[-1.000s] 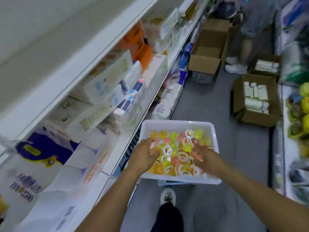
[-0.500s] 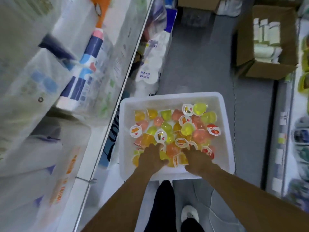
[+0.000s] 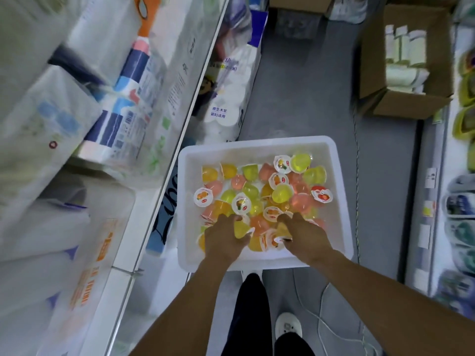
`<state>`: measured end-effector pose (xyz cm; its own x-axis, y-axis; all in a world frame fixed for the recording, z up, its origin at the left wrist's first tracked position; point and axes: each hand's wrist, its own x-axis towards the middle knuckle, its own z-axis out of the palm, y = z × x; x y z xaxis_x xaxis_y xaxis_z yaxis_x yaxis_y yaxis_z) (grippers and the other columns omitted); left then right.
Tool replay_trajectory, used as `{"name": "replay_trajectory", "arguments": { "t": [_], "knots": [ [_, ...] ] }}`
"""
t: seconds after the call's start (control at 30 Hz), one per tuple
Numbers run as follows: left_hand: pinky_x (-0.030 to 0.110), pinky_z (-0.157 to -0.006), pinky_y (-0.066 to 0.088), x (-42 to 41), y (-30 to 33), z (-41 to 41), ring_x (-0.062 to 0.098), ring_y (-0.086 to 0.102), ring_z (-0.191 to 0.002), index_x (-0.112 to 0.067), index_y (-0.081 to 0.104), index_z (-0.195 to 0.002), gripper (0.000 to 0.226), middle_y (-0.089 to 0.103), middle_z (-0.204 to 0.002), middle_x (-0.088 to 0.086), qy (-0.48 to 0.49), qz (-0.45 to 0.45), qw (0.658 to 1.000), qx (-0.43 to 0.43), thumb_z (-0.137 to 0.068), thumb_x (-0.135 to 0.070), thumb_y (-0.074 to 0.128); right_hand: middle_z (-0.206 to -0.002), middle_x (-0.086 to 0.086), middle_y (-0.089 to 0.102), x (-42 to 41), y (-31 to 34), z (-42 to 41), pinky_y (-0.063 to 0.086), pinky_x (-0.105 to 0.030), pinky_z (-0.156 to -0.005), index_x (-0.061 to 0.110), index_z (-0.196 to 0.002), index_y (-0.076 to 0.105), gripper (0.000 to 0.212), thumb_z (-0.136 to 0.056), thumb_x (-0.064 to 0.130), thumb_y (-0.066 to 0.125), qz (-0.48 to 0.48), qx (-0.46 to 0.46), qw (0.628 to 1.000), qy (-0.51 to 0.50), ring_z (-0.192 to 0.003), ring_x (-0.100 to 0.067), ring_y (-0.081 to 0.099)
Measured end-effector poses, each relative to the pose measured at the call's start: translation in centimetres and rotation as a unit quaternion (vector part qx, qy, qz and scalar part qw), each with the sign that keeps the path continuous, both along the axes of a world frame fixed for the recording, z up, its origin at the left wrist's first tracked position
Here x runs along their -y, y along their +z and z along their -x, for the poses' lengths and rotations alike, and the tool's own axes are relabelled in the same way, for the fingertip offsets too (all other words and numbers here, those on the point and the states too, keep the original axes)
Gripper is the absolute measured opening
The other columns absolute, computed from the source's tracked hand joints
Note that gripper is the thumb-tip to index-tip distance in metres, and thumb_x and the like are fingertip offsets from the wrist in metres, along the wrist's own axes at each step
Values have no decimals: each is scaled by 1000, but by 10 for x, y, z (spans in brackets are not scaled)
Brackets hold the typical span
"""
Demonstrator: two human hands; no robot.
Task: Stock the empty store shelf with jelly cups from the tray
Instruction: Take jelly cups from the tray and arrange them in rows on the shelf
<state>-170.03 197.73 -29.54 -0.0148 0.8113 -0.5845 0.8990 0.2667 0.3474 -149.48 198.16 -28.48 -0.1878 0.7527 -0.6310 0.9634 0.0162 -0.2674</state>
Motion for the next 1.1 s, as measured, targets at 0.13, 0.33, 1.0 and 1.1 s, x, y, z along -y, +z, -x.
{"name": "replay_trajectory", "arguments": {
  "t": [0.13,0.33,1.0,1.1],
  "knots": [
    [36,-94,47,8,38,2,20,57,-110,-24,58,-123,53,56,-121,-1,180,-10,972,150,-77,-41,77,-122,4,56,3,40,-3,48,-28,-85,31,-132,47,54,-84,33,71,-1,-143,984,-110,-102,-17,60],
    [25,-78,47,46,121,-1,17,59,-104,-23,63,-116,44,60,-114,0,305,-37,910,278,-77,-34,79,-95,-3,65,22,138,14,55,-25,-60,19,-115,59,47,-74,10,81,79,-366,898,-232,-69,-10,61],
    [30,-74,54,284,379,110,16,66,-86,-30,65,-102,32,67,-96,0,425,-351,789,270,-75,-39,78,-81,-11,67,180,382,161,45,-26,-50,21,-109,48,44,-77,31,75,2,-453,890,51,-55,-15,58],
    [31,-76,56,317,408,146,12,64,-89,-31,65,-104,33,67,-98,-4,427,-385,786,229,-75,-40,78,-79,-12,71,201,408,206,43,-27,-48,20,-108,53,36,-79,29,73,-3,-481,871,103,-55,-20,58]
  ]
}}
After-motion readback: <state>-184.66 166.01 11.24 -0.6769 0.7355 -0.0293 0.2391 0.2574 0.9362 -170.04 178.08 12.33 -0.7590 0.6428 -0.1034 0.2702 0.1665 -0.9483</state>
